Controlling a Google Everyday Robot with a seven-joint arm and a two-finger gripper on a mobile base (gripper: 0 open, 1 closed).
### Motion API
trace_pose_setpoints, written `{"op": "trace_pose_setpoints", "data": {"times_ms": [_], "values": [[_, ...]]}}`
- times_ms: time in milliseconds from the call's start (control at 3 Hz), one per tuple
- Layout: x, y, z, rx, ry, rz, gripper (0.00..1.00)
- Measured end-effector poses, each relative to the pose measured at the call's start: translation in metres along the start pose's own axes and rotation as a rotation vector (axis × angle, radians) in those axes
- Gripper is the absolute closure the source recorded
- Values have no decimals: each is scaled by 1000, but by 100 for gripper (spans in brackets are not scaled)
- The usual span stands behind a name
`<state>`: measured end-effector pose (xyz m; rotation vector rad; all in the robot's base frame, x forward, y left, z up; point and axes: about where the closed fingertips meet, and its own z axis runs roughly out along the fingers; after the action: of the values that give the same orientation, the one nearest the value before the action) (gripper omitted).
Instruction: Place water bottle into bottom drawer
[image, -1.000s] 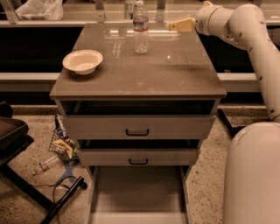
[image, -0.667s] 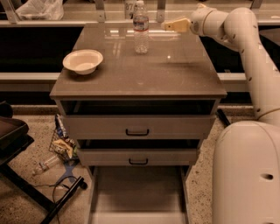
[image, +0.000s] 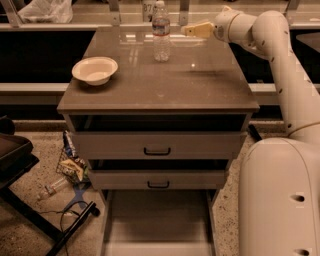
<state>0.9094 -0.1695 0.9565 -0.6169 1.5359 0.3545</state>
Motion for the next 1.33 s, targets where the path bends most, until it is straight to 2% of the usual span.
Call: {"op": "trace_pose_setpoints", "data": {"times_ms": [333,667,1000,1333], "values": [[24,28,30,-58,-6,57,0],[38,46,48,-95,-10,94,0],[41,65,62,-134,0,114,0],[34,83,72,-166,17,107,0]]}}
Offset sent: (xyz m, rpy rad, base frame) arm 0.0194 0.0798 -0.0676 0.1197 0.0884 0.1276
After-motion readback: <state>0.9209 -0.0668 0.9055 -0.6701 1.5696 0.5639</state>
